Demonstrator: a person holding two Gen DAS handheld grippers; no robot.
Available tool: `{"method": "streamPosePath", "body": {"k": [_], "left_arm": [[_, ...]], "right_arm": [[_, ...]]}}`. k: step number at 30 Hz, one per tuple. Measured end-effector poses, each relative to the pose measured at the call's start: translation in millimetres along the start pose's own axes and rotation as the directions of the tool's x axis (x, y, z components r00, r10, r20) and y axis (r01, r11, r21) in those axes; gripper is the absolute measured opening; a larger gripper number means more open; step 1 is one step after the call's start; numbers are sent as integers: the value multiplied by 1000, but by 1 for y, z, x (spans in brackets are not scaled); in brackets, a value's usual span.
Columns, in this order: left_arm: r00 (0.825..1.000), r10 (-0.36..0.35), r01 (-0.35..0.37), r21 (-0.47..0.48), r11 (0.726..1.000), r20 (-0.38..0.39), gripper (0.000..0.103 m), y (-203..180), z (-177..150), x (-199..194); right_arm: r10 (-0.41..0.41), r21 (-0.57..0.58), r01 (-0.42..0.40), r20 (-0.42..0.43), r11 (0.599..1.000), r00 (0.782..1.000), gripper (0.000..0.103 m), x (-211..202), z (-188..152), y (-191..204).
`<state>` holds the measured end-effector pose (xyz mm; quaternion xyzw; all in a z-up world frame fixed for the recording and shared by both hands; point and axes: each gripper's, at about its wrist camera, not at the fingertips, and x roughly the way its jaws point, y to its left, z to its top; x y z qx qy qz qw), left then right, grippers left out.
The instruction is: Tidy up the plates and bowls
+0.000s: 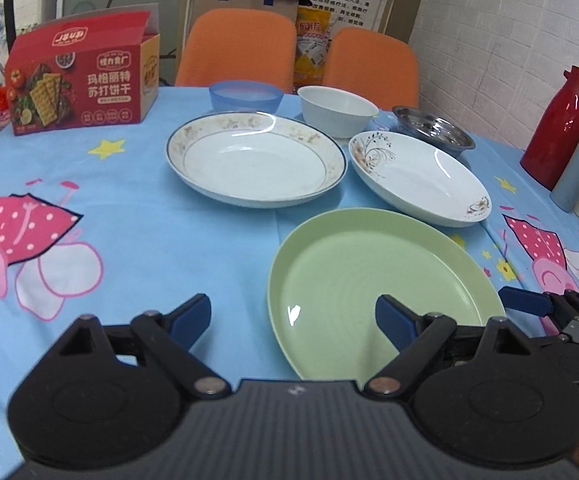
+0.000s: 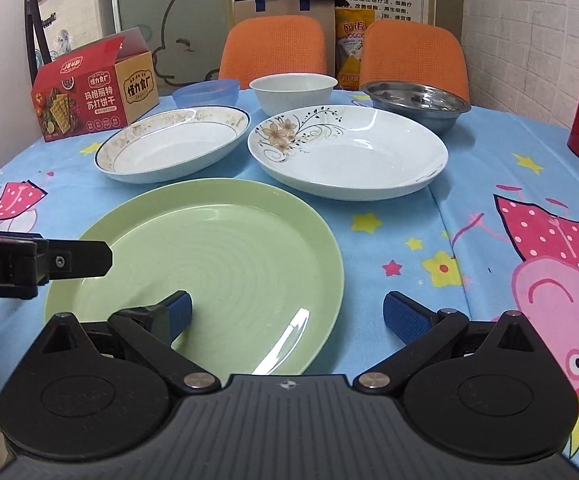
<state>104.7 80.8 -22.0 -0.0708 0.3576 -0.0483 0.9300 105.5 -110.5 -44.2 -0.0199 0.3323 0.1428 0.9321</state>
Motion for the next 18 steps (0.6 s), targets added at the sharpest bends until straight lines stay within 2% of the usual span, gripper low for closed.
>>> {"method": "streamPosePath", "body": {"k": [2,5,9,12,14,15,17,18], "left_arm": [[1000,-15,15,29,999,-4,86,-2,-1,2],[1000,-25,26,63,998,-14,85,-6,-1,6],[998,-49,52,60,997,-42,76,-6,0,14],[997,-58,59,29,998,-43,74,-2,1,19],[997,-59,59,18,998,-42,65,-3,2,19],[997,-66,67,20,998,-40,48,-4,2,19],[999,-35,36,28,999,-31,38,-8,1,19],[1000,-9,10,40,999,-24,29,-11,0,19]], "right_arm": [[6,-13,-6,26,1000,1000,103,-1,-4,-1],[-3,-12,3,-2,1000,1000,103,1,3,1],[8,-82,-6,26,997,1000,103,-1,4,13],[38,-58,-35,34,998,999,103,4,4,8],[46,-44,-45,41,998,998,103,6,5,8],[51,-47,-49,44,998,998,103,6,5,9],[46,-43,-44,56,998,997,103,5,2,10],[41,-36,-38,66,999,997,103,4,1,9]]}}
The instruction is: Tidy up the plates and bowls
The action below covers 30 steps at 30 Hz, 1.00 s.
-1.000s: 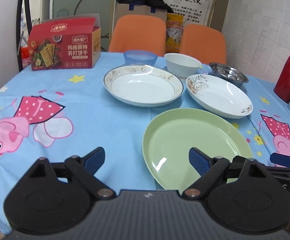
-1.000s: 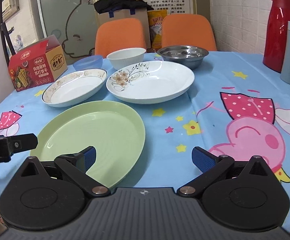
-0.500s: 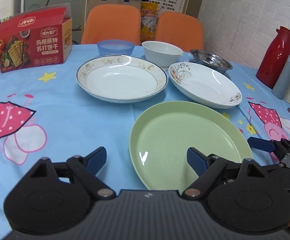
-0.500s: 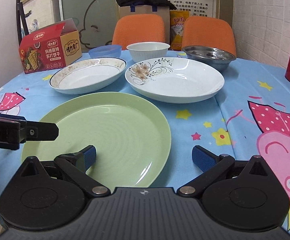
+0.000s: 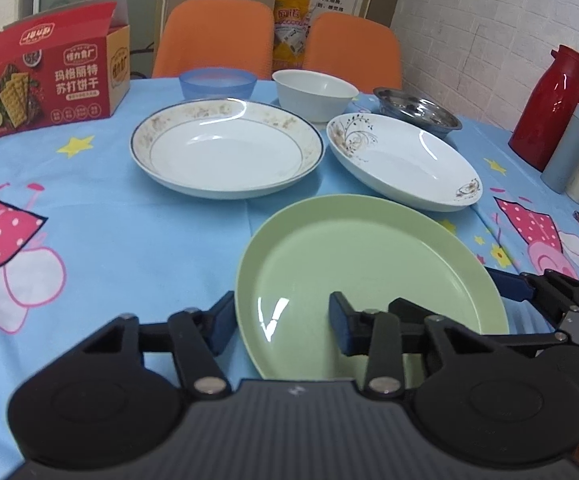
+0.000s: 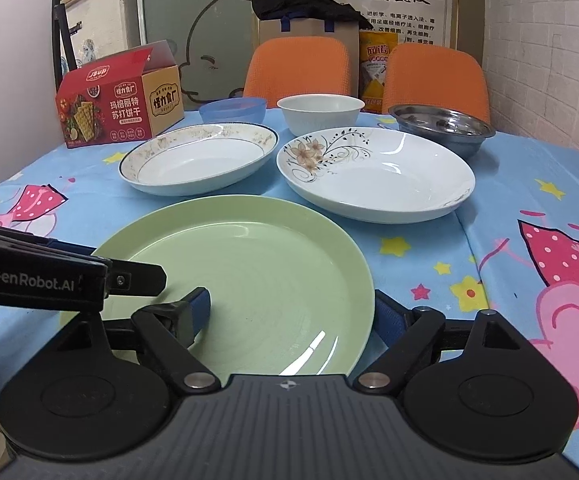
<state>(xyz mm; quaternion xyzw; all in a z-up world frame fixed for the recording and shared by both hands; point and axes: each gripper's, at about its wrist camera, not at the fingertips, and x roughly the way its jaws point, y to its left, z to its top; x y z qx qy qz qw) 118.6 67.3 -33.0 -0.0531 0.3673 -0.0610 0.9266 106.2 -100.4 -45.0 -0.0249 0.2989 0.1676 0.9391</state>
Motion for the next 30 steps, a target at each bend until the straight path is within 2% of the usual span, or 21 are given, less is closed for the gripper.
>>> {"method": "streamPosePath", "body": {"k": [3,8,13,17,20,24,30], "left_arm": [[999,47,-47,2,999,4,28,-6,-2,-2],[998,60,-60,-29,998,-1,28,0,-4,-12],[993,113,-112,-60,992,27,28,24,-6,-39],[978,206,-203,-77,976,34,28,51,-10,-53],[970,245,-242,-109,964,15,28,76,-16,-56],[968,250,-248,-153,957,-6,28,98,-21,-49],[971,239,-235,-136,962,14,28,97,-13,-39]], "right_arm": [[-40,31,40,8,999,999,103,-4,1,-1],[-59,15,58,25,998,998,103,-12,0,11],[5,-6,-5,59,1000,998,103,-18,10,38],[84,-27,-83,42,996,996,103,-7,13,69],[125,-44,-124,20,991,992,103,4,13,89],[133,-69,-133,1,989,991,103,17,12,107],[119,-50,-120,-16,992,993,103,27,20,102]]}}
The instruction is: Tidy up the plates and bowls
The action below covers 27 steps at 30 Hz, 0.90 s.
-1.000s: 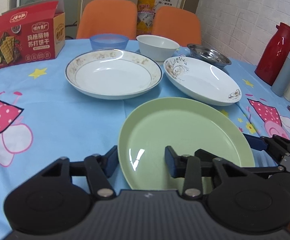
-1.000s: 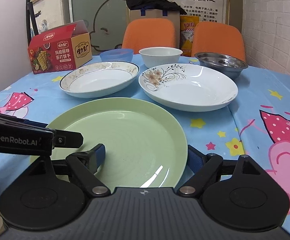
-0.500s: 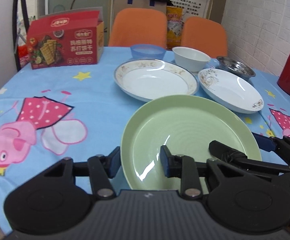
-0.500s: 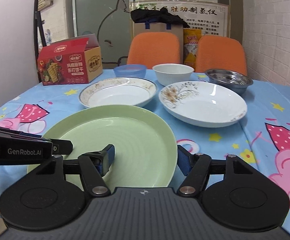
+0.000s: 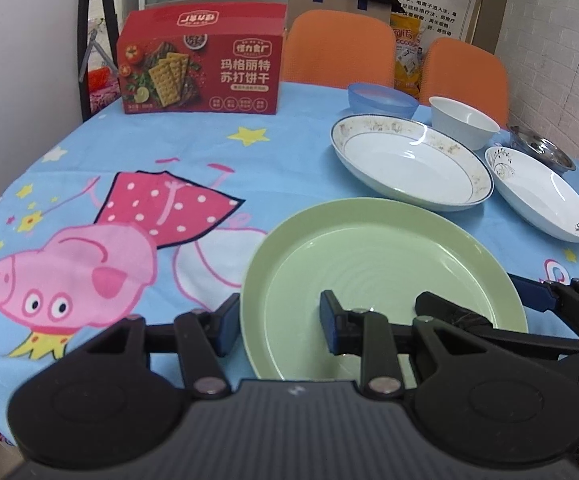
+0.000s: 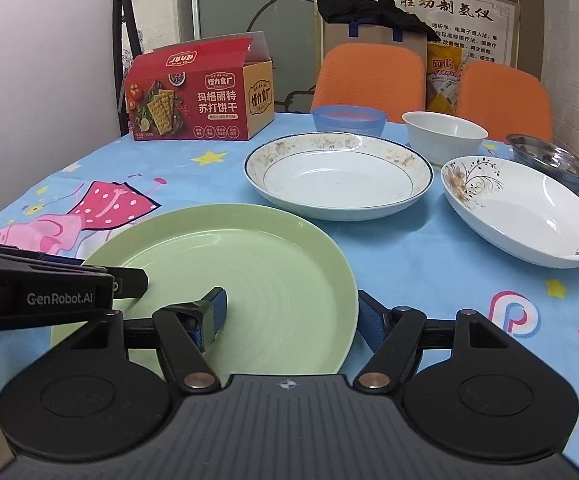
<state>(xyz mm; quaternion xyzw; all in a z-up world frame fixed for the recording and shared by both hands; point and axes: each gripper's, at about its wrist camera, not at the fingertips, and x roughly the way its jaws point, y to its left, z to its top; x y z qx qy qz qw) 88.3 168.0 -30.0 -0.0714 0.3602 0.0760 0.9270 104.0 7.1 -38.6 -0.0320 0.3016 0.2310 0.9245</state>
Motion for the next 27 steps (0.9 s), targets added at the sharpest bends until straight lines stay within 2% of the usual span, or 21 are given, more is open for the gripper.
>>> {"method": "streamPosePath", "body": {"k": [2,3,4,6,9,13,21,27], "left_arm": [[1000,-14,14,3,1000,11,30,0,-1,1],[1000,-24,24,-3,1000,10,39,3,-1,1],[999,-35,36,-23,999,9,59,7,0,-1],[998,-45,47,-75,996,34,76,17,1,-8],[997,-35,43,-110,993,69,77,29,5,-21],[997,-3,13,-137,990,73,77,36,9,-26],[998,-14,20,-107,994,53,78,28,11,-22],[996,-24,28,-53,998,81,78,19,32,-19]], "right_arm": [[18,1,-18,-7,1000,1000,103,-1,-1,-2],[36,10,-36,-8,999,999,103,-3,-1,-4],[55,32,-55,-4,998,998,103,-6,-1,-9],[80,90,-82,17,993,997,103,-15,0,-20],[41,117,-46,46,992,998,103,-27,2,-32],[-3,147,-4,49,989,999,103,-31,1,-44],[-16,146,10,36,989,999,103,-34,-1,-53],[-16,105,11,53,994,998,103,-30,20,-59]]}}
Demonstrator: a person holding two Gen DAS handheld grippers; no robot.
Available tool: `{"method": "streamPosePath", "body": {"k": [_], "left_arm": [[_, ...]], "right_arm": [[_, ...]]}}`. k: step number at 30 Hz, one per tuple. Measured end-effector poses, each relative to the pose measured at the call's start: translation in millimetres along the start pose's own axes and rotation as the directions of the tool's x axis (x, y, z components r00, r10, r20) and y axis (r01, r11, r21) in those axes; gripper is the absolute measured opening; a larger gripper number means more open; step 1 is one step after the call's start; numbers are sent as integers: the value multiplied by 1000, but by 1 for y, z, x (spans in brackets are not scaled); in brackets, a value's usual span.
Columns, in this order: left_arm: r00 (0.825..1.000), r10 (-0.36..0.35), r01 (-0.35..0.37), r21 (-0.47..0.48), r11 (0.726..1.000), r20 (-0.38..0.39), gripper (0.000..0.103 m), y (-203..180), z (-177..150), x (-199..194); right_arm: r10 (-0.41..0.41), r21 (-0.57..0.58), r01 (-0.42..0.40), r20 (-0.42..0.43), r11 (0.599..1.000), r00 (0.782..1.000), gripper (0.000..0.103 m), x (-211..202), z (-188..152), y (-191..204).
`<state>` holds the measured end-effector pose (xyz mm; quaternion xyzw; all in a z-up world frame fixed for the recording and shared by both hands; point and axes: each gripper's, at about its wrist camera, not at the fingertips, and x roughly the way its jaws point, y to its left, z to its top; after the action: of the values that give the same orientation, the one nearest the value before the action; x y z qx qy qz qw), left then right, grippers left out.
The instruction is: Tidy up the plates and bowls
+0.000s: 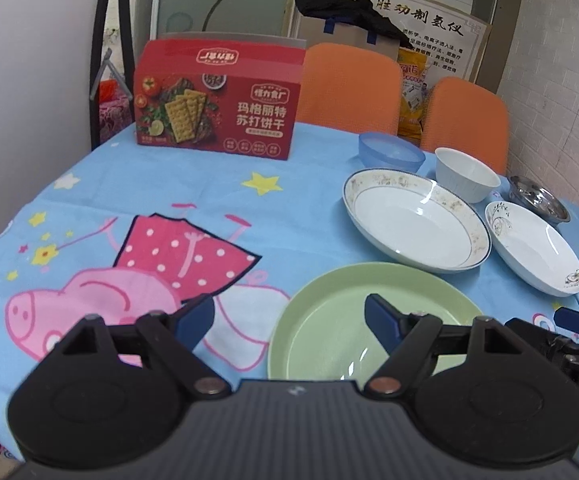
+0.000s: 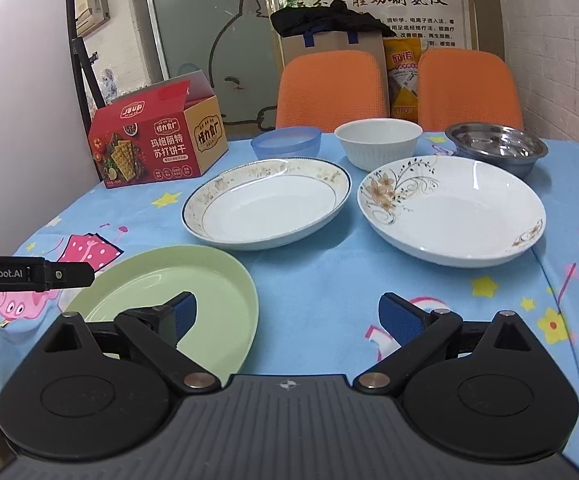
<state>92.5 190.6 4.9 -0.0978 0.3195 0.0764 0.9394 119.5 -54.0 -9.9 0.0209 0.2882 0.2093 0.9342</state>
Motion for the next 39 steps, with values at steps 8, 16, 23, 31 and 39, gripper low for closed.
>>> {"method": "streamPosePath", "body": {"k": [8,16,23,31,39], "left_arm": [[999,-43,43,-7,999,2,78,-4,47,34],[992,-69,68,-18,998,-101,78,-8,82,103],[991,-68,68,-4,998,-117,78,-8,87,127],[989,-65,65,-11,998,-131,78,-6,86,137],[985,-87,89,10,996,-147,78,-19,84,148]], "right_arm": [[3,-67,-2,22,998,1000,103,56,60,-15],[-8,-127,-2,-74,992,997,103,133,84,-18],[16,-154,-40,-152,987,988,103,159,84,-13],[35,-145,-54,-132,988,991,103,163,88,-1],[27,-141,-45,-127,989,992,103,157,78,-10]]}}
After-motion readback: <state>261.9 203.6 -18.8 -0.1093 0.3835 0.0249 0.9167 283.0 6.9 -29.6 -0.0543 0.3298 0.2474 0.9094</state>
